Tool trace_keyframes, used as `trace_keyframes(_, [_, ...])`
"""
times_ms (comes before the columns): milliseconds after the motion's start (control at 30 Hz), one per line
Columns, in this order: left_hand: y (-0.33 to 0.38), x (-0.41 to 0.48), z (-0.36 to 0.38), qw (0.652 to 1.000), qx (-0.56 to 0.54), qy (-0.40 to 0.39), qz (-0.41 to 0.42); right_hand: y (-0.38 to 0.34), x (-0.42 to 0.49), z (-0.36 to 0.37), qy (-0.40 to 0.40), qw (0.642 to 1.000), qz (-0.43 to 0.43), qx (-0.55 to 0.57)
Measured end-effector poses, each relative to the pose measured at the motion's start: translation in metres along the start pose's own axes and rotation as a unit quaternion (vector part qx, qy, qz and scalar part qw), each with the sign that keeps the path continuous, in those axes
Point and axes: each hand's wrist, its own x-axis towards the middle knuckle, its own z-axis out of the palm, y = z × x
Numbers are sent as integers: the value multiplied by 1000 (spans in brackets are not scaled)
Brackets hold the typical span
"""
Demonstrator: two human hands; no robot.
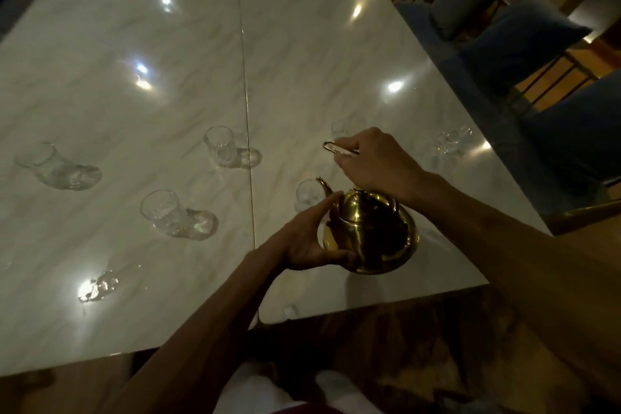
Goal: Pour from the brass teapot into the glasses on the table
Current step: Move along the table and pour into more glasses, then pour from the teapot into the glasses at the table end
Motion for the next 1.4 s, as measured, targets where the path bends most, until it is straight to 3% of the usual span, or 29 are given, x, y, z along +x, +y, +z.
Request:
trace_keyframes(200, [5,-11,-15,996,-19,83,21,-32,3,-8,33,998,-52,26])
trace_keyframes(400, [-2,-17,-60,992,9,112,64,-77,28,-5,41,996,-78,26])
trace_keyframes(833, [-83,-16,-172,995,-18,91,43,-166,114,52,45,998,-34,-36])
trace_keyframes(1400, [-144,9,-201,993,-93,75,4,-188,207,108,-27,994,-28,-105])
